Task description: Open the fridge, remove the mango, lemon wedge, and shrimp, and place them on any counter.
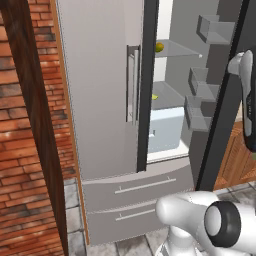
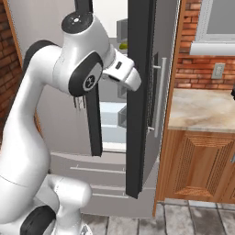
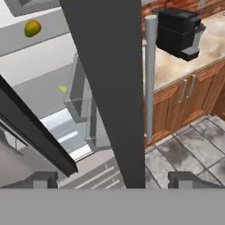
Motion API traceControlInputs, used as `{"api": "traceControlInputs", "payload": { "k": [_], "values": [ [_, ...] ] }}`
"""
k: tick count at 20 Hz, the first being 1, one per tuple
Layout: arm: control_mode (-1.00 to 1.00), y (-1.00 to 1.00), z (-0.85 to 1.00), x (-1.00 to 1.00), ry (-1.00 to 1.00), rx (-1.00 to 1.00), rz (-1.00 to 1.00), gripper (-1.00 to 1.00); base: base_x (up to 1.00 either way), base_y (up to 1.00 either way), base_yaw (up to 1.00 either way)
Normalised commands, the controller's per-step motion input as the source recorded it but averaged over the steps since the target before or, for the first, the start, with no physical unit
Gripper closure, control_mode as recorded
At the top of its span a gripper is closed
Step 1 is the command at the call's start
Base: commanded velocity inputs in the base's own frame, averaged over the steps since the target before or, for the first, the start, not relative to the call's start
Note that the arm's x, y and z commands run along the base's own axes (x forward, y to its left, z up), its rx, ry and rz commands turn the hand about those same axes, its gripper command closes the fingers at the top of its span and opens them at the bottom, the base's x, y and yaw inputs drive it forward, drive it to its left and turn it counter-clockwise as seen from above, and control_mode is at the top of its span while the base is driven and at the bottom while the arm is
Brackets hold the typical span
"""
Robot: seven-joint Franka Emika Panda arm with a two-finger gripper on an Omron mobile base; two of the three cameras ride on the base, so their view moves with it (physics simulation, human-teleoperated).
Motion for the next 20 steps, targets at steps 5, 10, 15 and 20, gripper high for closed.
{"api": "traceControlInputs", "payload": {
  "k": [5,10,15,20],
  "values": [
    [-1.0,0.93,-0.07,0.32,0.23,-0.06,-0.11,-1.0,0.0,0.0,0.0],
    [-1.0,0.61,-0.09,0.21,0.27,-0.04,0.0,-1.0,0.0,0.0,0.0],
    [-1.0,0.3,-0.35,0.34,0.1,-0.05,0.04,-1.0,0.0,0.0,0.0],
    [-1.0,0.17,-0.69,0.75,0.0,-0.03,0.0,-1.0,0.0,0.0,0.0]
  ]
}}
